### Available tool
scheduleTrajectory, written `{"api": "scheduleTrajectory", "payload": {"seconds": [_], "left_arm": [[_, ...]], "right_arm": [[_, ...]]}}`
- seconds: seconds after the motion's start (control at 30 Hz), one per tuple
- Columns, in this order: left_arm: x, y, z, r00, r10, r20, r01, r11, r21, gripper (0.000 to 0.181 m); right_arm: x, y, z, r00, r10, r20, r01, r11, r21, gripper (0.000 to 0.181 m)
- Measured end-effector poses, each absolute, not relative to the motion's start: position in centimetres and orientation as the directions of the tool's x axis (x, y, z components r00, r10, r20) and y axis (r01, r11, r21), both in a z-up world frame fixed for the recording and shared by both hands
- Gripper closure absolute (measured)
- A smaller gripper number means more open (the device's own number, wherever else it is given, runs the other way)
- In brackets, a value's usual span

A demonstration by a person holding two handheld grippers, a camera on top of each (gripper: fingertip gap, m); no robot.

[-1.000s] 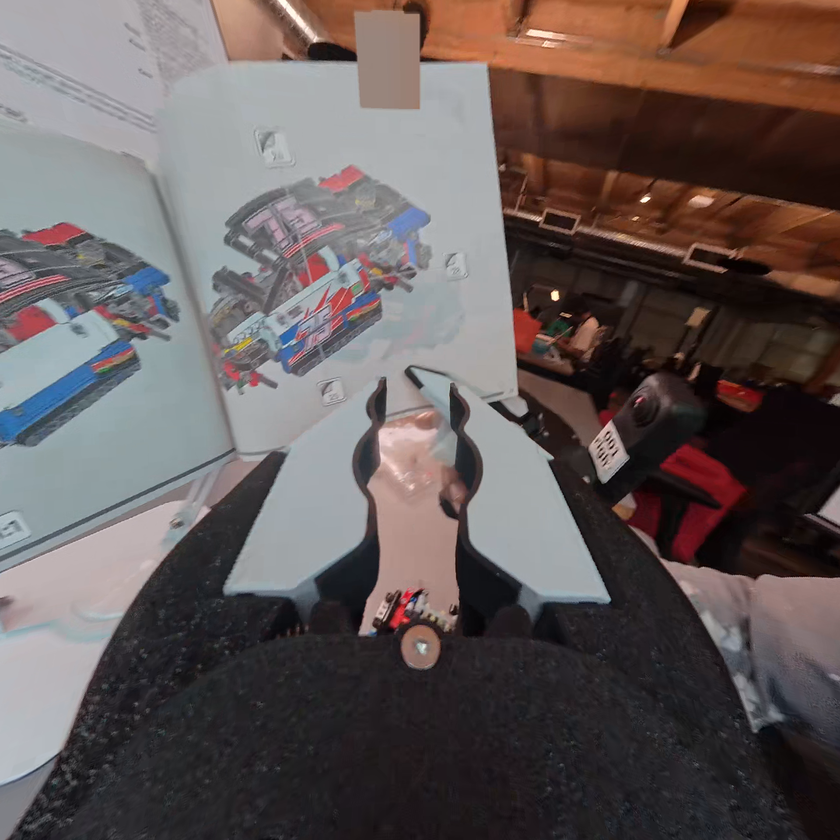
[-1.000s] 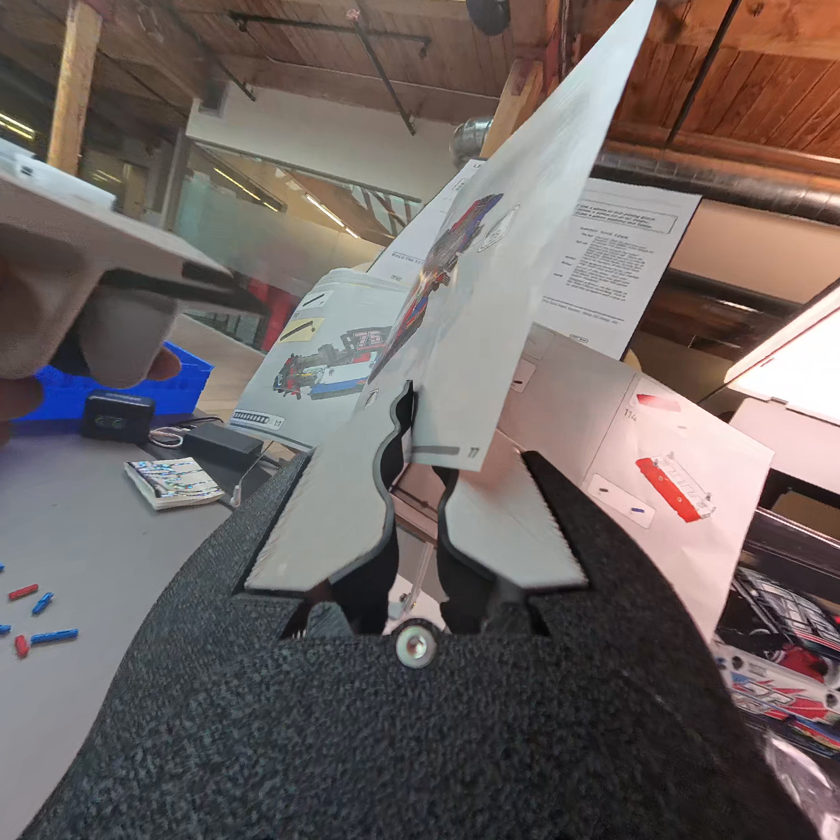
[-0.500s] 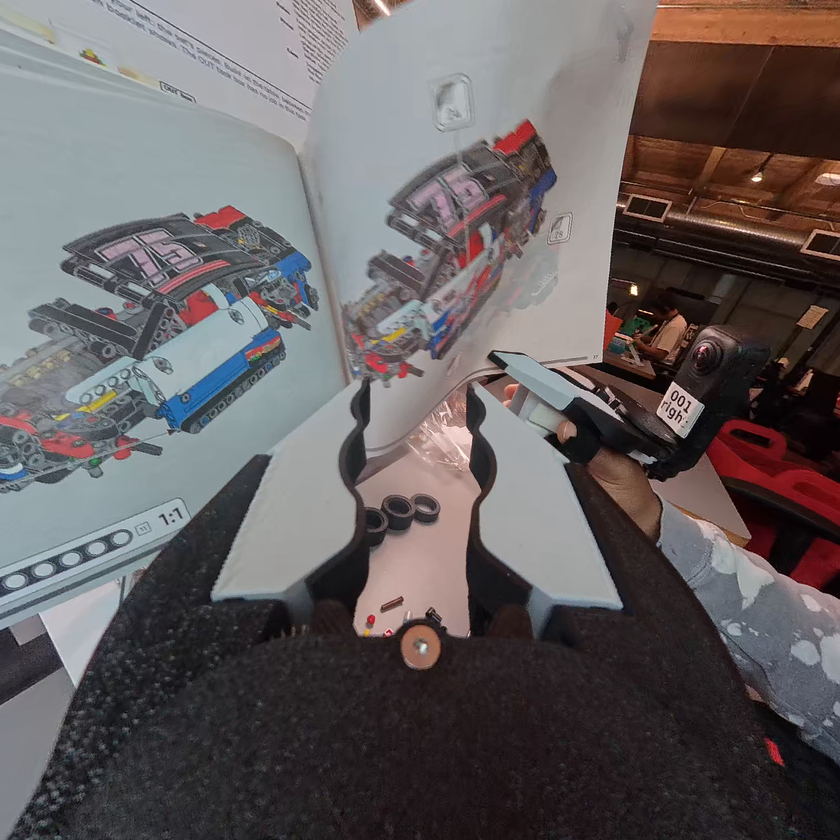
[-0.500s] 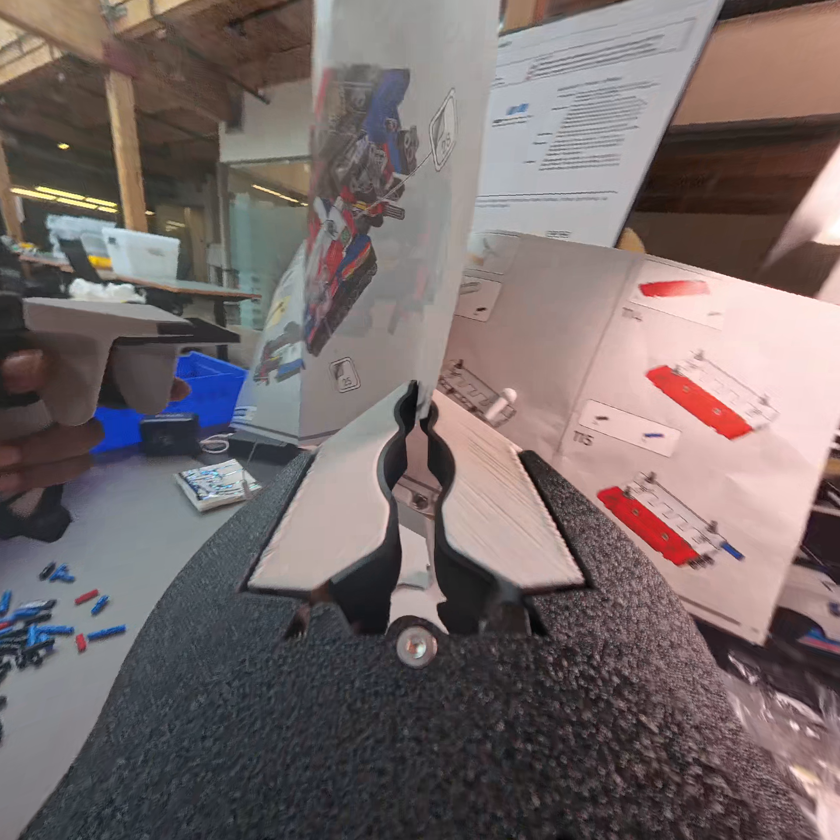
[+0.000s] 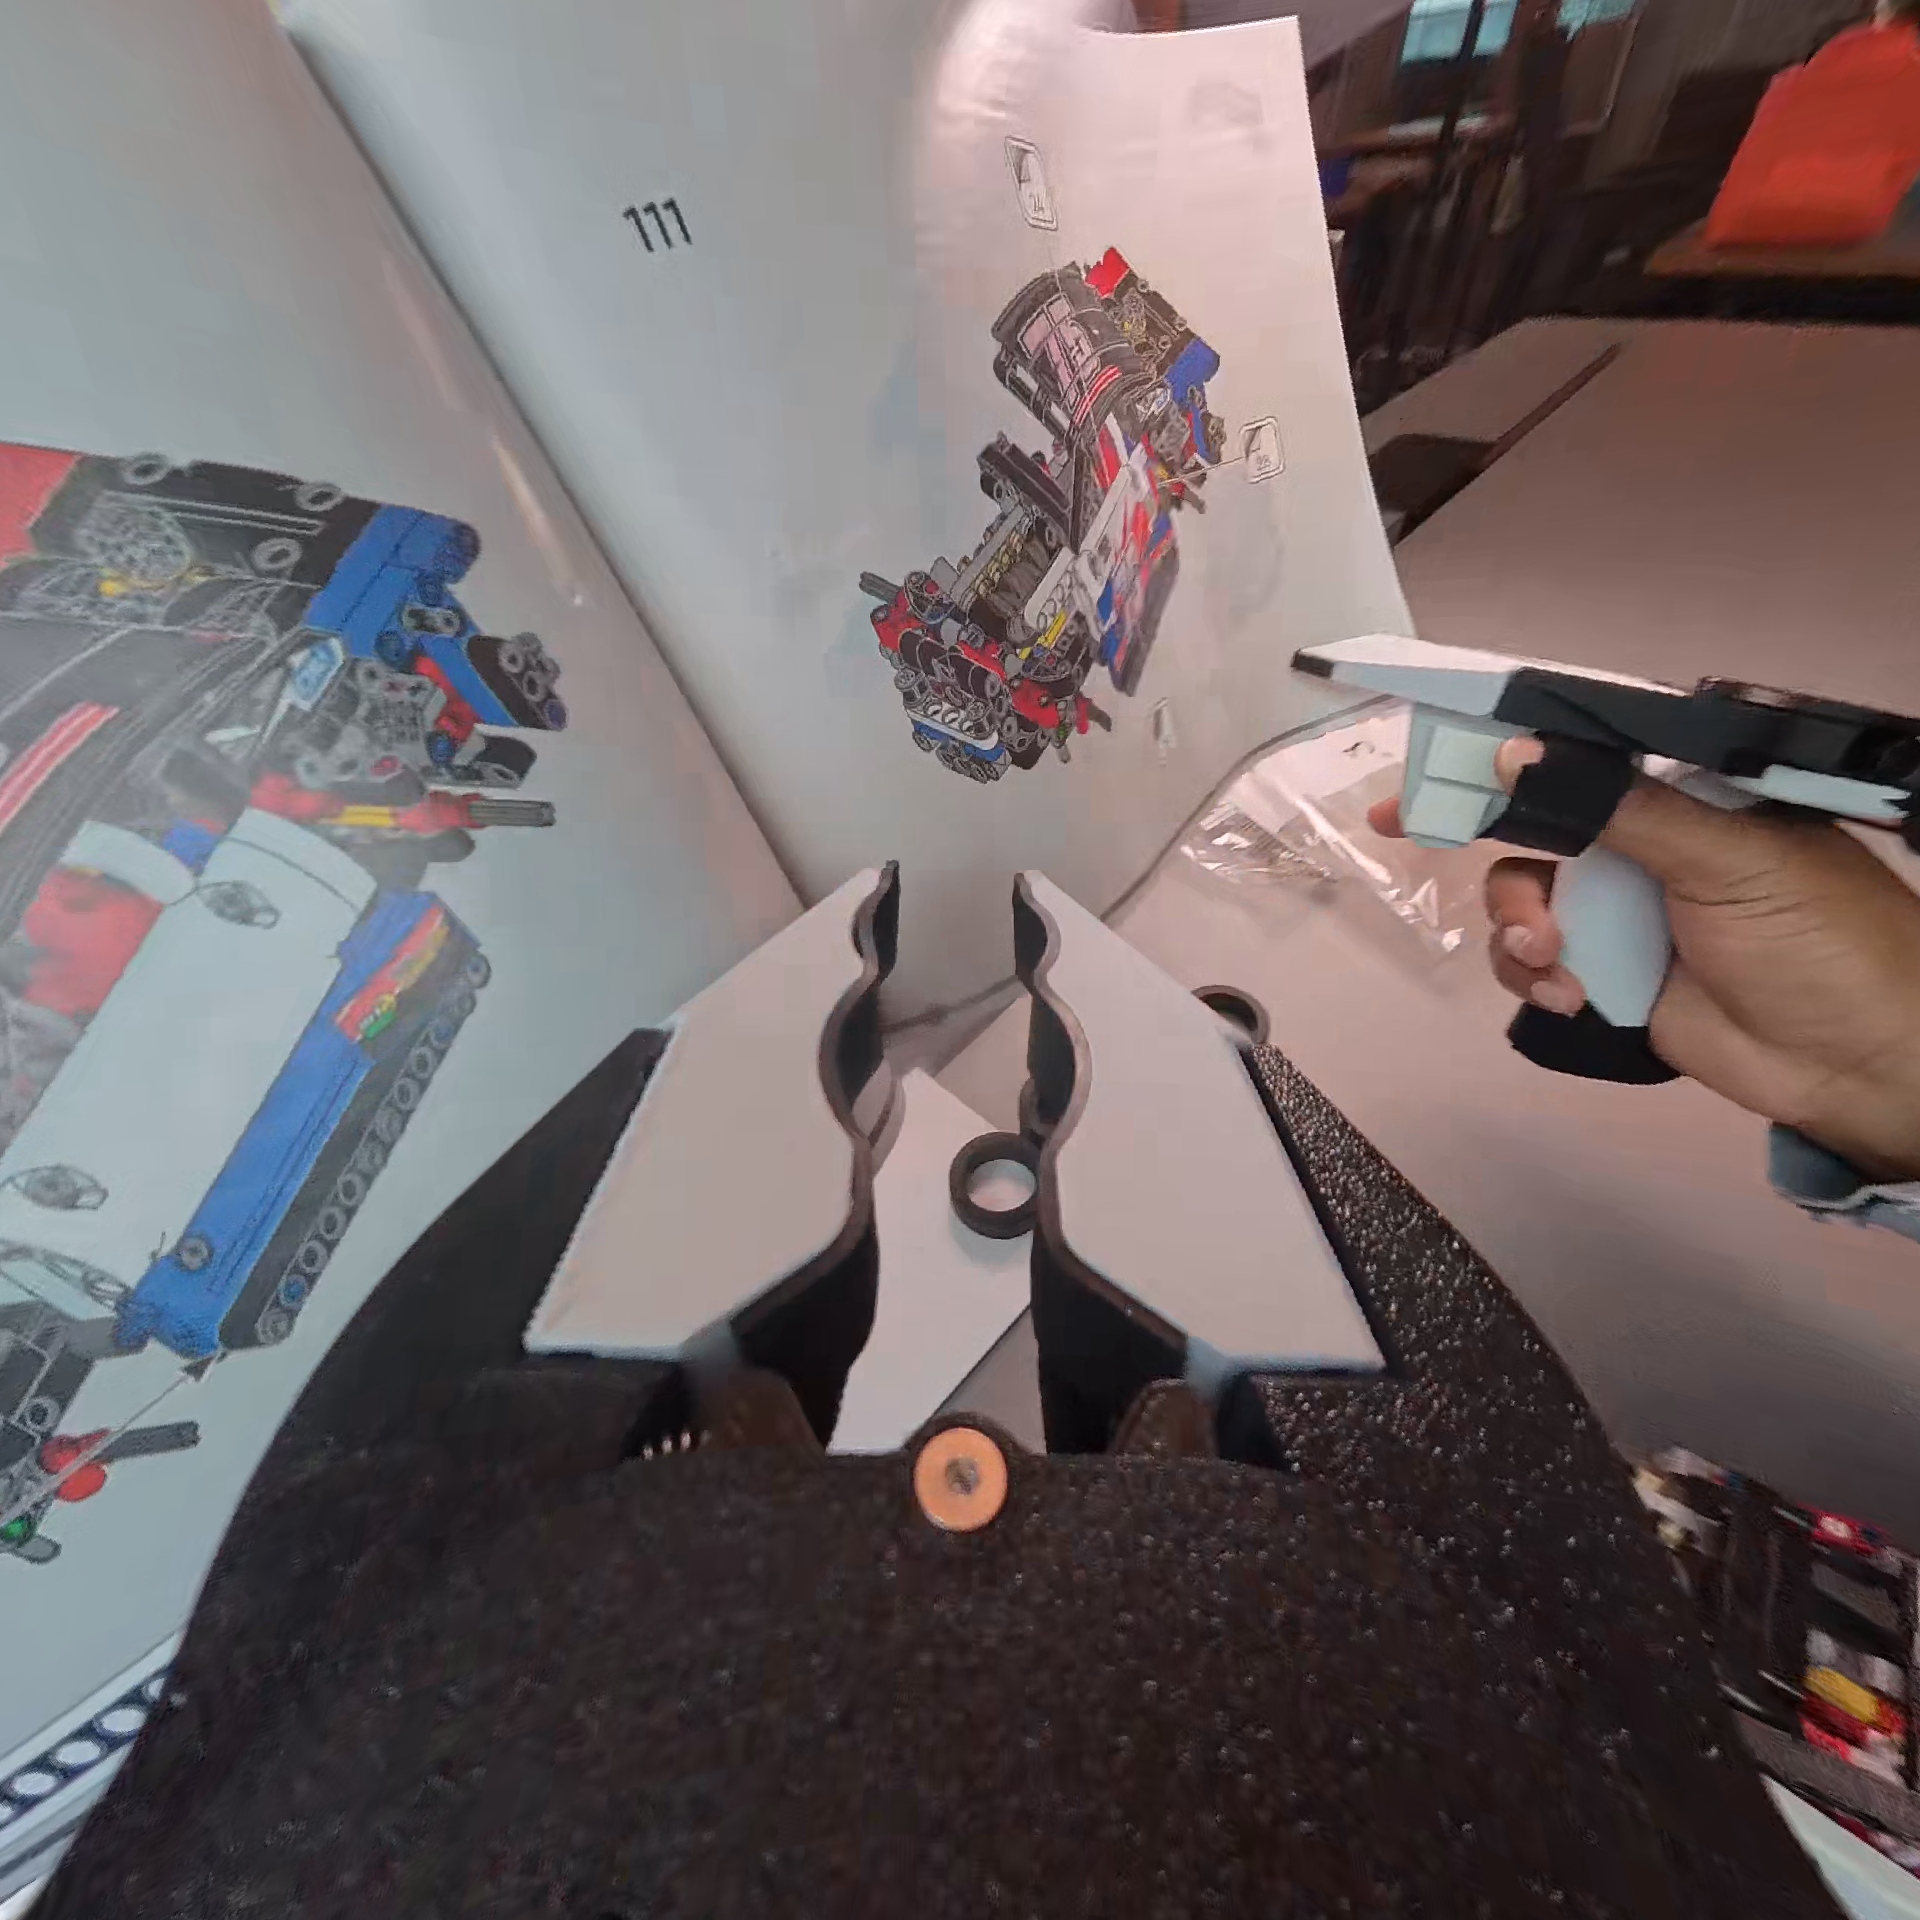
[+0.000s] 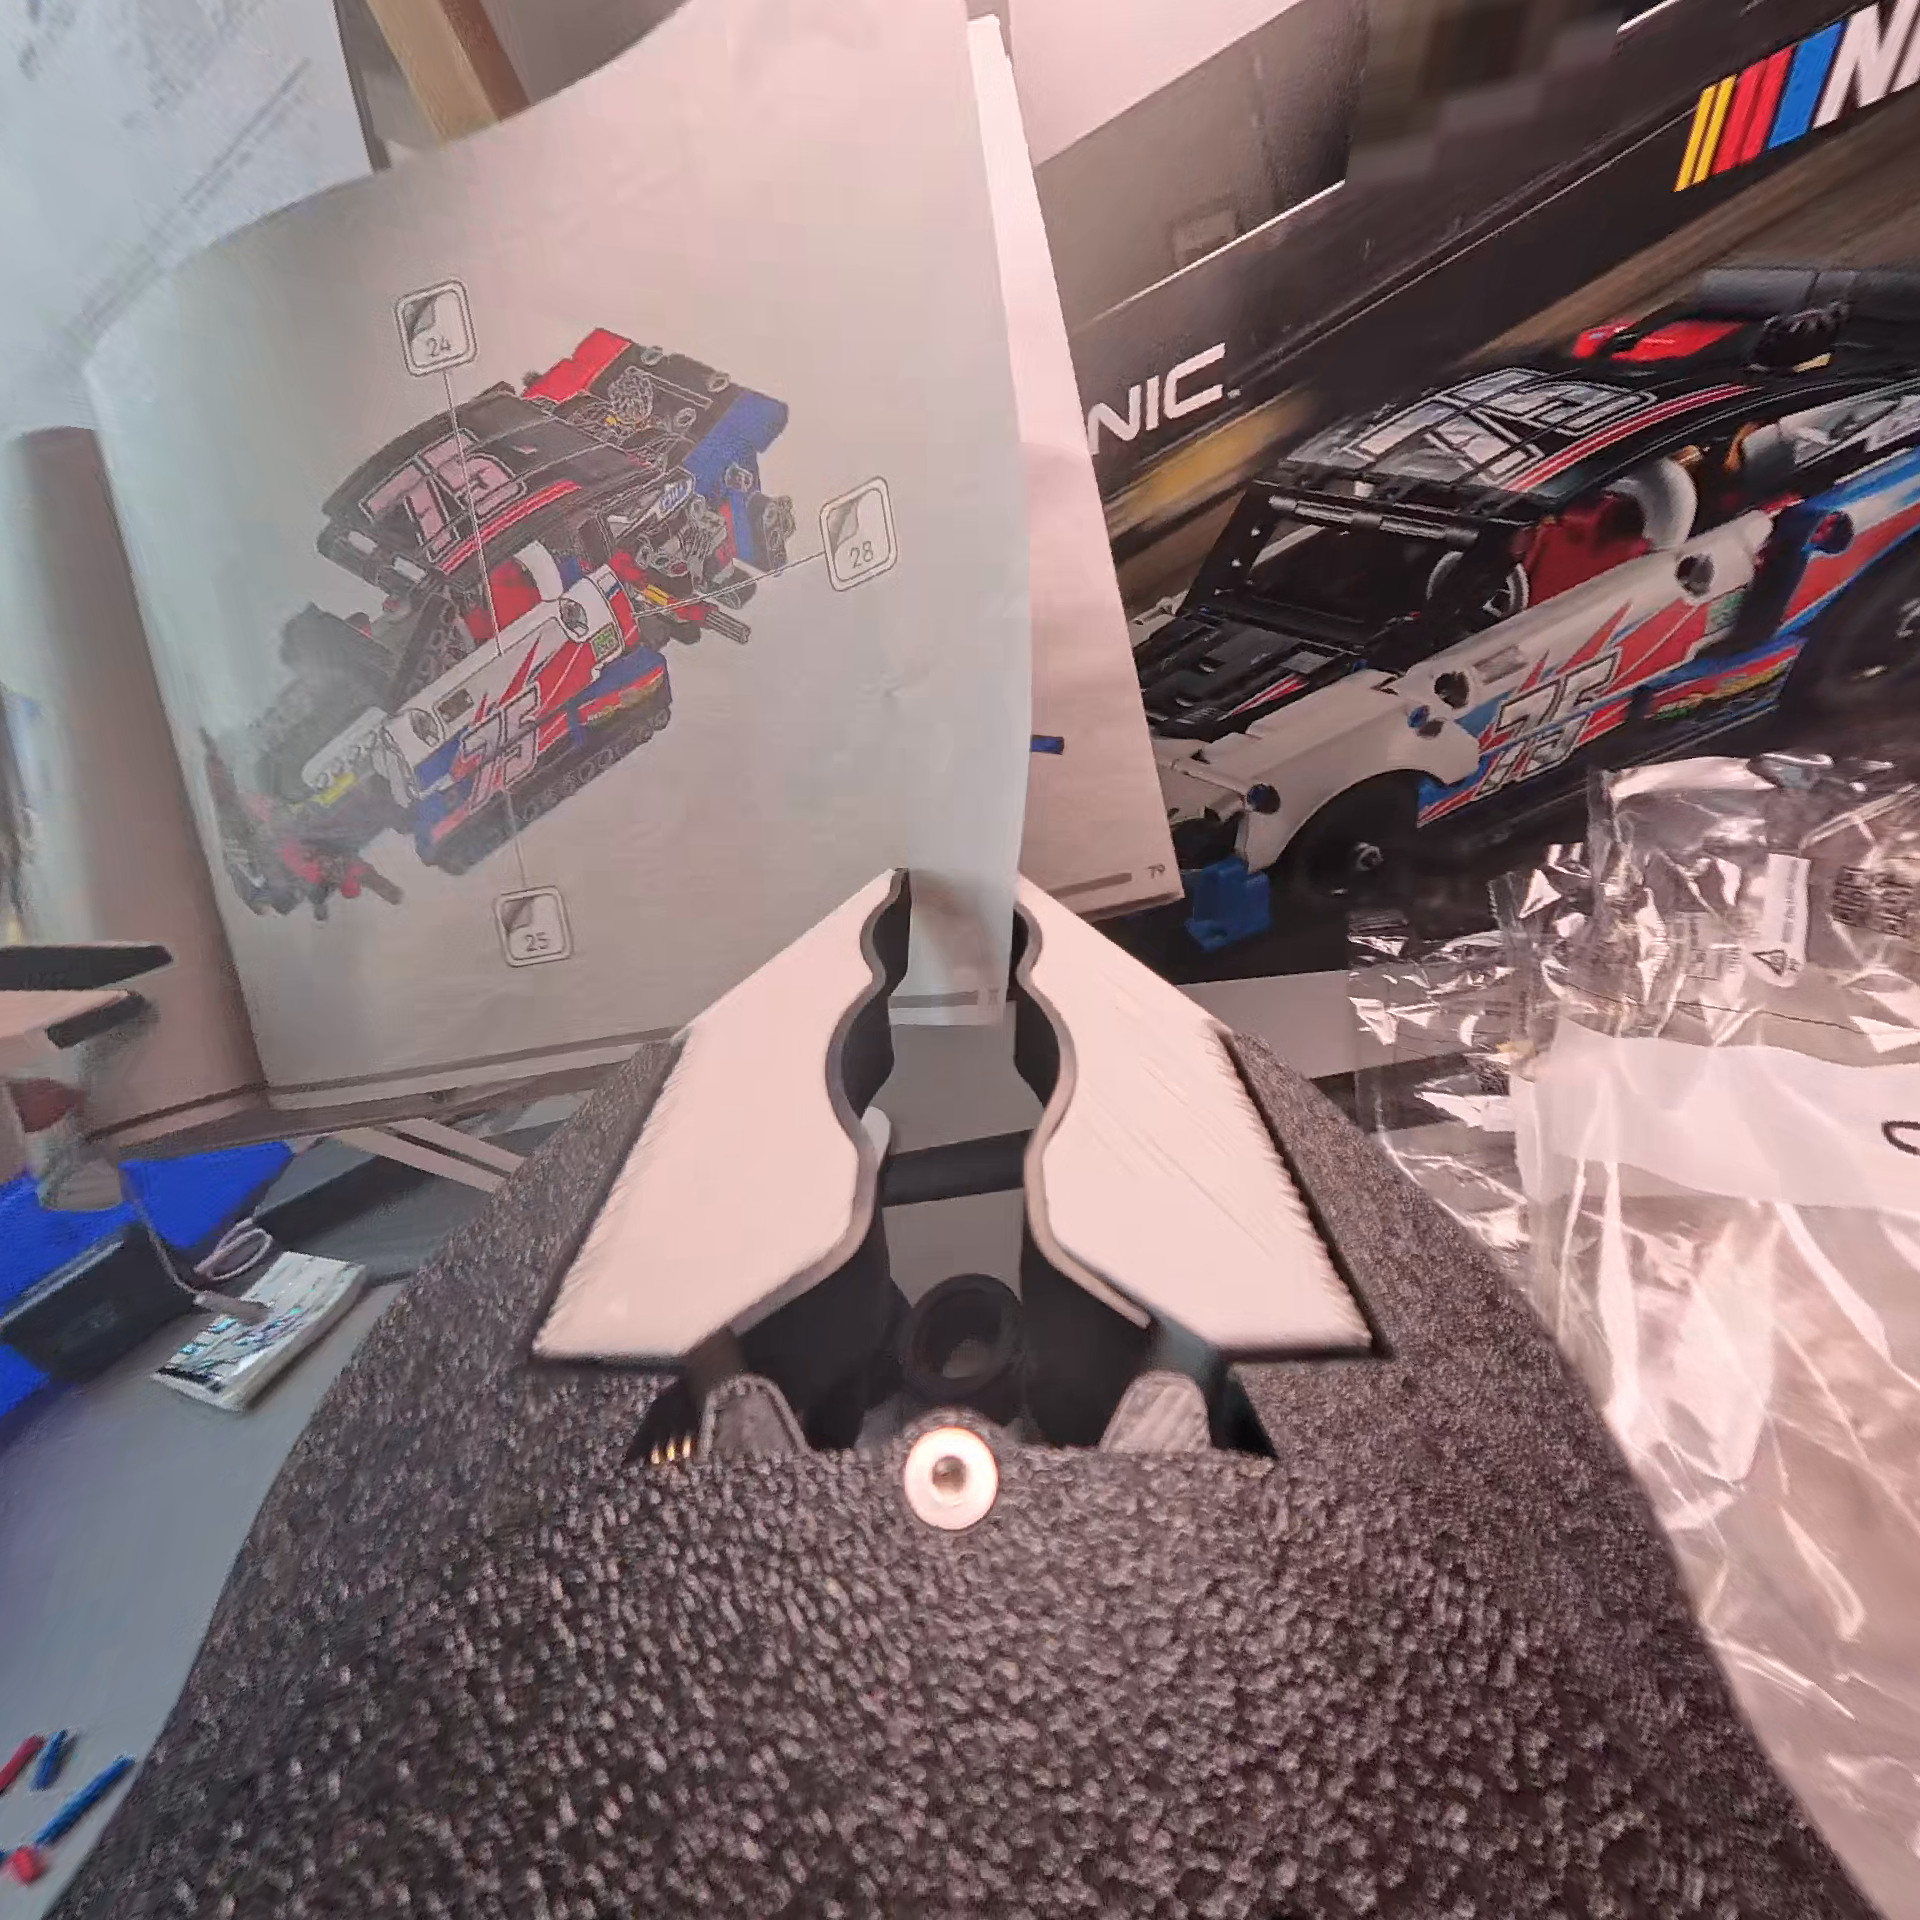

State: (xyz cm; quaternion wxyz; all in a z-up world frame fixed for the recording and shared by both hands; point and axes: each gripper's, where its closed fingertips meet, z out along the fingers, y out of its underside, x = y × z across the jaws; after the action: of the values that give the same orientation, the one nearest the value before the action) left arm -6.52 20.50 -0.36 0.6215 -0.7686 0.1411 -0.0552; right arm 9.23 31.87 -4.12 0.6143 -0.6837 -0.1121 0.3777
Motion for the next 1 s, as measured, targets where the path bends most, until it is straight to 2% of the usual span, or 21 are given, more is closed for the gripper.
{"api": "scheduleTrajectory", "payload": {"seconds": [0.03,0.1,0.23,0.4,0.57,1.0], "left_arm": [[-6.7,21.0,-0.7,0.957,-0.262,-0.126,-0.182,-0.204,-0.962,0.163],[-7.0,21.9,-1.2,0.957,-0.219,-0.190,-0.240,-0.232,-0.943,0.165],[-7.3,22.7,-1.8,0.927,-0.172,-0.334,-0.370,-0.257,-0.893,0.170],[-7.5,22.9,-1.8,0.893,-0.141,-0.427,-0.450,-0.245,-0.859,0.176],[-7.8,22.9,-1.8,0.891,-0.140,-0.433,-0.454,-0.232,-0.860,0.181],[-7.8,22.8,-2.1,0.892,-0.124,-0.436,-0.452,-0.205,-0.868,0.181]], "right_arm": [[9.6,31.8,-4.5,0.714,0.602,-0.358,-0.299,-0.202,-0.933,0.160],[10.7,31.7,-4.7,0.771,0.553,-0.316,-0.285,-0.143,-0.948,0.147],[12.2,31.0,-3.2,0.832,0.502,-0.238,-0.272,-0.006,-0.962,0.141],[7.6,26.3,0.8,0.739,0.674,-0.003,-0.177,0.189,-0.966,0.163],[3.0,24.2,0.4,0.682,0.723,0.108,-0.073,0.214,-0.974,0.165],[0.6,27.9,-1.0,0.699,0.704,0.122,0.021,0.150,-0.988,0.172]]}}
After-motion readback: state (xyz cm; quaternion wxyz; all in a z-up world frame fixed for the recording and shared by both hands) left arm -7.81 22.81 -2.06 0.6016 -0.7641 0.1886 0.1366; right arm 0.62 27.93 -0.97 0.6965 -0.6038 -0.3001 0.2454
